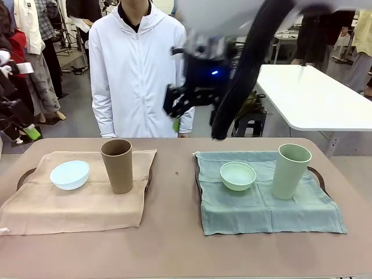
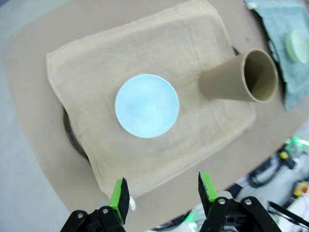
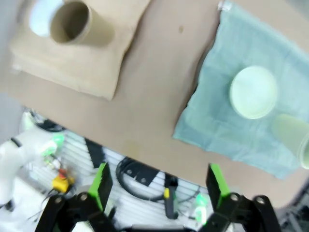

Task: Set up a tray with a mat and arrange the tableware.
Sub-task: Place the Picnic Bowl and Reusable plastic cup back onto the Handle tray in front of the human's position.

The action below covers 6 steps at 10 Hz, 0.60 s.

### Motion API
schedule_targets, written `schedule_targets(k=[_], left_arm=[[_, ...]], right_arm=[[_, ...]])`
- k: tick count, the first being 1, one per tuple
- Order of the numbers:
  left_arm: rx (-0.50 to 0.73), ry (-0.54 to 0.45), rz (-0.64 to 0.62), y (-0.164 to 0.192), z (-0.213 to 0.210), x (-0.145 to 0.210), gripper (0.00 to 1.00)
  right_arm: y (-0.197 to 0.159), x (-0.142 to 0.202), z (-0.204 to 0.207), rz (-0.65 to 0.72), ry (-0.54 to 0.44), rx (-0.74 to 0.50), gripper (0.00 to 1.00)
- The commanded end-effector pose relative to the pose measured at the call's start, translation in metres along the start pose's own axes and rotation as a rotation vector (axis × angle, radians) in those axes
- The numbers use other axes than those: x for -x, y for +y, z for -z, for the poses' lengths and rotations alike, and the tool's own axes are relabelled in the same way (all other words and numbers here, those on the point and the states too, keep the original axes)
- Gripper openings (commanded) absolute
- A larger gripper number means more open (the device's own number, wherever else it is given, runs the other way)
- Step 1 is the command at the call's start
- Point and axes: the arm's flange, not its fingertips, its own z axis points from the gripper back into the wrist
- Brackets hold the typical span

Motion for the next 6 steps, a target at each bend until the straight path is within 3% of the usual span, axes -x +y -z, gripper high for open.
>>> schedule_targets(k=[1, 3, 6], left_arm=[[0.158, 0.012, -0.007, 0.015, -0.016, 0.005, 0.76], [0.248, 0.043, 0.006, 0.025, -0.019, 0.011, 0.76], [0.428, 0.025, -0.032, 0.043, -0.036, 0.036, 0.76]], right_arm=[[-0.069, 0.042, -0.017, 0.095, -0.044, -0.111, 1.00], [-0.135, 0.081, -0.048, 0.218, -0.118, -0.179, 1.00], [-0.226, 0.138, -0.077, 0.334, -0.237, -0.383, 1.00]])
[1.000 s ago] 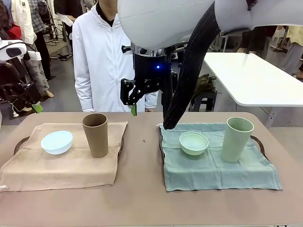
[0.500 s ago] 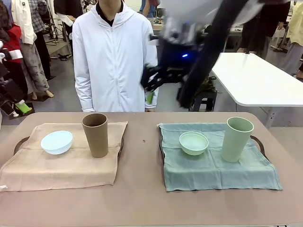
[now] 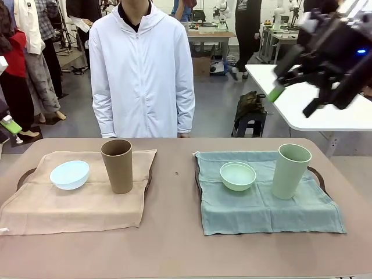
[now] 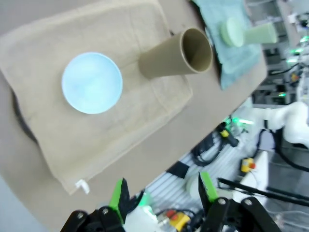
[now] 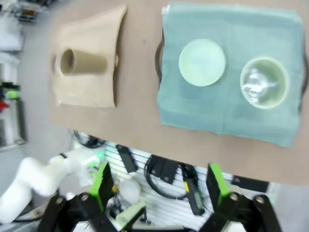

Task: Set up a tray with a mat and arrange the tableware.
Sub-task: Place the Picnic Bowl and Reusable plastic cup back onto the Handle tray in front of the human's position.

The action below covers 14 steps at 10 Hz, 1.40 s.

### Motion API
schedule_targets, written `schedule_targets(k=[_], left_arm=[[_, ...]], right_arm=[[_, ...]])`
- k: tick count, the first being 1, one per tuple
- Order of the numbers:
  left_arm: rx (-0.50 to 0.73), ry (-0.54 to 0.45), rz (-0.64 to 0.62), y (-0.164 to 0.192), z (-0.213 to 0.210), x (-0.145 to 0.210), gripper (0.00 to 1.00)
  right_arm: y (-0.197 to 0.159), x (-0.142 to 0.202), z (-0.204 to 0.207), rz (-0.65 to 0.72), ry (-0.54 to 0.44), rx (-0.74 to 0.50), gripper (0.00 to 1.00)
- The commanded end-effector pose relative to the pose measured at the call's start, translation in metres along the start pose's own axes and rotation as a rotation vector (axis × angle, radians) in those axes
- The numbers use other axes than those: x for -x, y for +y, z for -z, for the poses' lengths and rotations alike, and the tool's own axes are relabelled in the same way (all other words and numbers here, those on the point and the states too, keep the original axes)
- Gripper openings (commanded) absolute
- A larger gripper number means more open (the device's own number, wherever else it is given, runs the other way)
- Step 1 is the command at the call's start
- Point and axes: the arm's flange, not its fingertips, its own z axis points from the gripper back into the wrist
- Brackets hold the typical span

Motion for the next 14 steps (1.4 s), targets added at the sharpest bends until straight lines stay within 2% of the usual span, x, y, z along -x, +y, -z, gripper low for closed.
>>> schedule_targets(k=[1, 2, 3, 7, 9, 10, 11, 14], left_arm=[[0.119, -0.023, 0.005, 0.019, -0.018, 0.014, 0.76], [0.159, -0.022, 0.006, 0.025, -0.019, 0.024, 0.76], [0.180, -0.019, 0.016, 0.032, -0.033, 0.020, 0.76], [0.287, -0.025, -0.007, 0.063, -0.043, 0.033, 0.76], [0.343, -0.046, -0.043, 0.077, -0.047, 0.038, 0.76], [0.364, -0.081, -0.071, 0.084, -0.050, 0.041, 0.76], [0.383, -0.164, -0.119, 0.090, -0.053, 0.046, 0.76], [0.312, -0.353, -0.282, 0.102, -0.047, 0.051, 0.76]], right_arm=[[-0.057, 0.014, -0.017, 0.047, -0.061, -0.160, 1.00], [-0.082, 0.019, -0.029, 0.080, -0.088, -0.179, 1.00], [-0.097, 0.021, -0.034, 0.091, -0.119, -0.215, 1.00], [-0.160, 0.032, -0.042, 0.157, -0.235, -0.312, 1.00], [-0.185, 0.033, -0.042, 0.182, -0.248, -0.387, 1.00], [-0.197, 0.032, -0.041, 0.183, -0.226, -0.425, 1.00], [-0.204, 0.031, -0.039, 0.197, -0.213, -0.445, 1.00], [-0.209, 0.031, -0.036, 0.205, -0.194, -0.439, 1.00]])
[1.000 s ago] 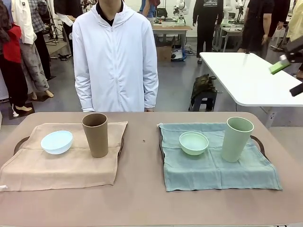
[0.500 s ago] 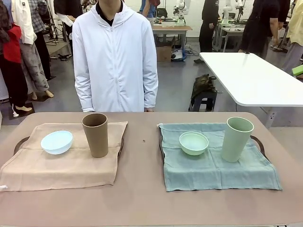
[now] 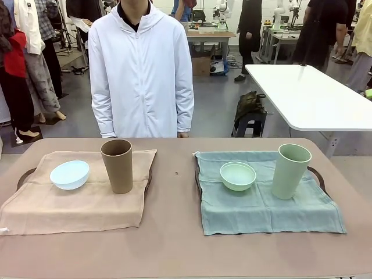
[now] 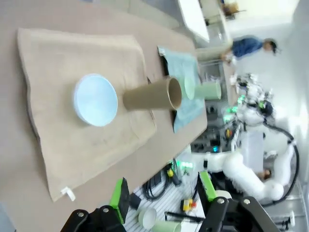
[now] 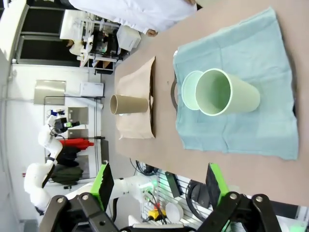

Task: Set up a tray with a mat and arrange the tableware.
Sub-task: Place the Picnic Bowl and Reusable plastic cup back onto the Handle tray in front of the human's position.

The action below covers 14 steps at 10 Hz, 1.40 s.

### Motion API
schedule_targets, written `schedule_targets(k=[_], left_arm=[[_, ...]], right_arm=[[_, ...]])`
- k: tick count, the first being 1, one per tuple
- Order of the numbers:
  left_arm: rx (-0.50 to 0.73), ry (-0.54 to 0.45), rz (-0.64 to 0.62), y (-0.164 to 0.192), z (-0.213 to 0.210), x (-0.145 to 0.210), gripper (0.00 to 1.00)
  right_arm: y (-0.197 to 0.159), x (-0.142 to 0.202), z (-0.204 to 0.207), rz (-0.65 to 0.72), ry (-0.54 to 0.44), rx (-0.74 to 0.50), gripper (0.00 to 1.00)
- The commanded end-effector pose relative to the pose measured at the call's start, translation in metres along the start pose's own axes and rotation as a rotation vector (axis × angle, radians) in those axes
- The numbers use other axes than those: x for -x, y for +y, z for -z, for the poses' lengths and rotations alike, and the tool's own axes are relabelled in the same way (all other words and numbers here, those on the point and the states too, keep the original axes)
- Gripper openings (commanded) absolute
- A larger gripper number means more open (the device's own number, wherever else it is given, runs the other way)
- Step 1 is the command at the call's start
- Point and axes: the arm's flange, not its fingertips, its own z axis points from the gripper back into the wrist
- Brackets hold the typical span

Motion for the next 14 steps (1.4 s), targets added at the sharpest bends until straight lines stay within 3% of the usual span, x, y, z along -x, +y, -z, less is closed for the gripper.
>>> schedule_targets(k=[1, 4, 8, 9, 14], left_arm=[[-0.053, -0.124, -0.063, -0.005, 0.014, 0.007, 0.76], [-0.089, -0.212, -0.093, -0.001, 0.023, 0.004, 0.76], [-0.043, -0.052, -0.053, 0.001, 0.030, 0.000, 0.76], [-0.084, -0.133, -0.077, 0.004, 0.030, 0.001, 0.76], [-0.084, -0.133, -0.077, 0.004, 0.030, 0.001, 0.76]], right_arm=[[0.002, 0.000, 0.001, -0.016, 0.014, -0.011, 1.00], [0.002, -0.002, 0.007, -0.013, 0.033, -0.001, 1.00], [0.003, 0.001, 0.010, 0.001, 0.037, 0.023, 1.00], [0.003, 0.001, 0.010, 0.001, 0.037, 0.023, 1.00], [0.003, 0.001, 0.010, 0.001, 0.037, 0.023, 1.00]])
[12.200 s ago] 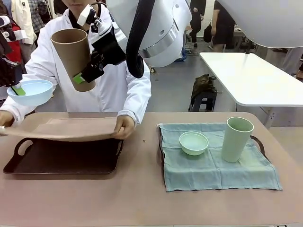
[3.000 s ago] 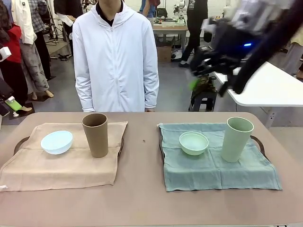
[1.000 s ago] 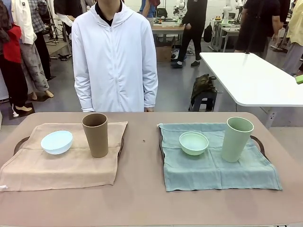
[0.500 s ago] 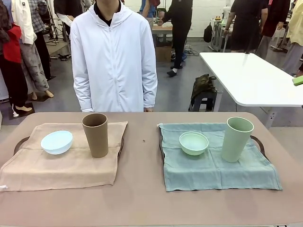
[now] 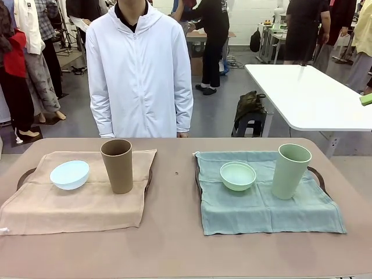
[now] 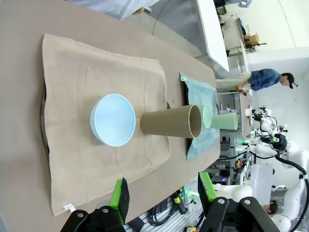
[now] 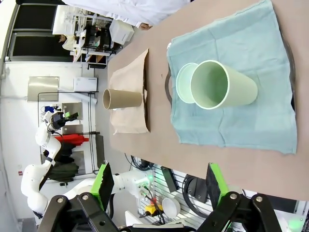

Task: Set up a tray with a mat and arrange the tableware.
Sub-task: Place the Picnic Bowl and Reusable plastic cup back onto the Handle tray in front of the human's position.

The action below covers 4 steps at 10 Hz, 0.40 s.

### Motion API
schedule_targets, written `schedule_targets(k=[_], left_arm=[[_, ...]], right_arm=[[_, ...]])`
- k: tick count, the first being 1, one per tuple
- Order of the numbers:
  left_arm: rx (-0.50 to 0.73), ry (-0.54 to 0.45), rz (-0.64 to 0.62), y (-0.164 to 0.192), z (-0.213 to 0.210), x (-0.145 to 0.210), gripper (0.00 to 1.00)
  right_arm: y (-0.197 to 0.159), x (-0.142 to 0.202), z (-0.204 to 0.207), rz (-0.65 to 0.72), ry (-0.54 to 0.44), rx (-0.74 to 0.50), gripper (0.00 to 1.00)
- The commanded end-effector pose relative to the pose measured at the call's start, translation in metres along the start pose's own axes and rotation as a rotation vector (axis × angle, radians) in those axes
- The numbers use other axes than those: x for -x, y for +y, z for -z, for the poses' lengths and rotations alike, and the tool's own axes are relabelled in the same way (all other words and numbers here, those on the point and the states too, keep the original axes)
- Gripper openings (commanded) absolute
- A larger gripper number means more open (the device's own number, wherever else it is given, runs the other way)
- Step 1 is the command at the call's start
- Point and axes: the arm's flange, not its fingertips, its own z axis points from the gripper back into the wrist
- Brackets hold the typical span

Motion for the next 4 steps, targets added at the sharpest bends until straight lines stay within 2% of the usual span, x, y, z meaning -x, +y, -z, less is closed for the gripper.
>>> schedule_targets(k=[1, 4], left_arm=[[-0.004, -0.012, -0.001, -0.0007, -0.0001, -0.0003, 0.76], [-0.004, -0.012, -0.001, -0.0007, -0.0001, -0.0003, 0.76]], right_arm=[[0.0003, -0.0006, 0.0009, -0.004, 0.005, -0.012, 1.00], [0.0003, -0.0006, 0.0009, -0.004, 0.005, -0.012, 1.00]])
